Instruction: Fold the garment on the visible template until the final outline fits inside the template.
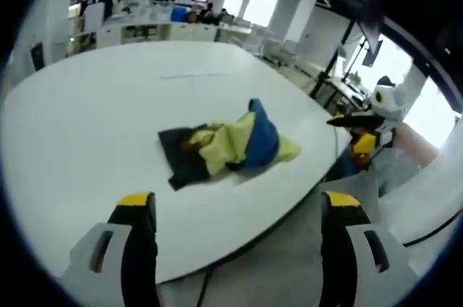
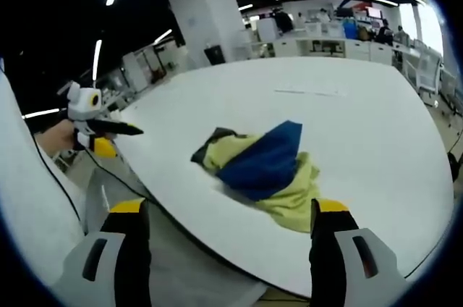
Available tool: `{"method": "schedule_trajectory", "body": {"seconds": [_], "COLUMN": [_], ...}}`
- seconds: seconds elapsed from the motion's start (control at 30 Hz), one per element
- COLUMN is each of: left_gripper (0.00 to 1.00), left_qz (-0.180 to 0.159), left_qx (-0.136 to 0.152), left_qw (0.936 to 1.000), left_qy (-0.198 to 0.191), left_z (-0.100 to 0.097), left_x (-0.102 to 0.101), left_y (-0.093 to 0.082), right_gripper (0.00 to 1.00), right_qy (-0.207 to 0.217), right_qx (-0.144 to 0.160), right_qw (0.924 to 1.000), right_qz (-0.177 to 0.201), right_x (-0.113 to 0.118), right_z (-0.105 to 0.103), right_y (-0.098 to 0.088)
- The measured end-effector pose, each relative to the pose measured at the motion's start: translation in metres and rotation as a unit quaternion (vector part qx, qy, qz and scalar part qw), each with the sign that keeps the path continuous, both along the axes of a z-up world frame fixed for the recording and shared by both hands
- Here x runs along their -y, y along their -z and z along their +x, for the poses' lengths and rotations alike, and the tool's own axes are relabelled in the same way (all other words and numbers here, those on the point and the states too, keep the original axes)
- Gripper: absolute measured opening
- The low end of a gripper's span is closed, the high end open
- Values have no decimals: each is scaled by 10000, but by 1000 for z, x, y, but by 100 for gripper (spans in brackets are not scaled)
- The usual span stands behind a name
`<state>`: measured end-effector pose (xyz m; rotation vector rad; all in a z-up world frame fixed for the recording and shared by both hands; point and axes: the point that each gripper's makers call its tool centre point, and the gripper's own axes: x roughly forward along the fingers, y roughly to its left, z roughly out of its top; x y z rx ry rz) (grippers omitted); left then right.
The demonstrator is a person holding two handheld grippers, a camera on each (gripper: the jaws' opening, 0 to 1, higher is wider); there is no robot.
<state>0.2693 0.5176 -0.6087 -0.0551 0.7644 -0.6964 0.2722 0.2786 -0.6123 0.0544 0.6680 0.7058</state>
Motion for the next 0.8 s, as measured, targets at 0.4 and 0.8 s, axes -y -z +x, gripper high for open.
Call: {"method": "schedule_trajectory", "body": {"seconds": [0.4,0.8], "left_gripper": [90,89], "left_qz": [-2,-11], "left_qx": [-62,-83], "left_qw": [10000,9999], "left_qy": [45,58], "left_z": [2,7], "left_x": [0,-1], "left_y": [4,6], "right_gripper": [91,90], "right_qy": [-68,-169], "right_qx": [-31,-95], "right_qw": [10000,9998], "right_qz": [-23,-19], "right_x": [-4,-11], "right_z": [3,8], "right_y": [1,2]}}
